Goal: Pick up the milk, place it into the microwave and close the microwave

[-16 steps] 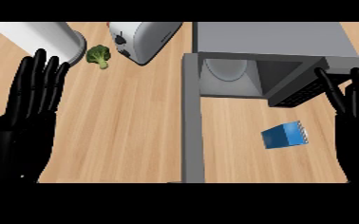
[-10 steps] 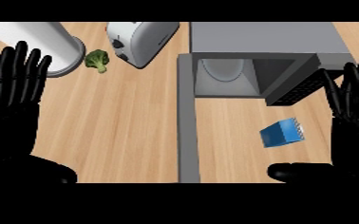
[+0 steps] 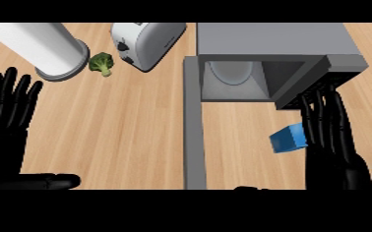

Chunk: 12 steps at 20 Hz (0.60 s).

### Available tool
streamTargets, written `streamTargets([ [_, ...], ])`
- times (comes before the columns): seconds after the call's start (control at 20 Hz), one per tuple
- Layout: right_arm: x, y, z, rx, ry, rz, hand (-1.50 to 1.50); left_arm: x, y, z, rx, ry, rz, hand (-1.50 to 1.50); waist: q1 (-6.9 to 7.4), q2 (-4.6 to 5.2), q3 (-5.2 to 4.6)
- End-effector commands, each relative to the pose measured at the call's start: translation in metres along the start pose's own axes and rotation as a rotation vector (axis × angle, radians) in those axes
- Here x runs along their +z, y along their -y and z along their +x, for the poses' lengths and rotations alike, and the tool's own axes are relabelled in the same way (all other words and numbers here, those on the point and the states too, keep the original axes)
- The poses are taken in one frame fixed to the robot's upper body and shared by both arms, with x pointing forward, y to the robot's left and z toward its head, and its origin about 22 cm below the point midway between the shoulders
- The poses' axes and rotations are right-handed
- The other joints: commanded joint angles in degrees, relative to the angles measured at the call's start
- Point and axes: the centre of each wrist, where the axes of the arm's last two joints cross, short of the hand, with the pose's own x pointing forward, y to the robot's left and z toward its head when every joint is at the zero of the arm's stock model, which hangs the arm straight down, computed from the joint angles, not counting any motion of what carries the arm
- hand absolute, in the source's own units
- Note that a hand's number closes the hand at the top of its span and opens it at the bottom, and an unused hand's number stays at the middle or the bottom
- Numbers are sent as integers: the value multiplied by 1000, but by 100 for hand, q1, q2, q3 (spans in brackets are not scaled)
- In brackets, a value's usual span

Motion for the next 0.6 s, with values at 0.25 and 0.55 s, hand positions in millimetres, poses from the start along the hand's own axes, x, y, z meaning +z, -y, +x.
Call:
streamTargets([
  [0.25, 21, -26, -8, 82, 23, -80, -150, 44, -16, 0, 12, -23, -2, -150, -6, -3, 3],
  [0.55, 13, -1, -25, 224, 0, -207, -150, 59, -21, -16, 10, -31, 5, -150, -9, 2, 2],
])
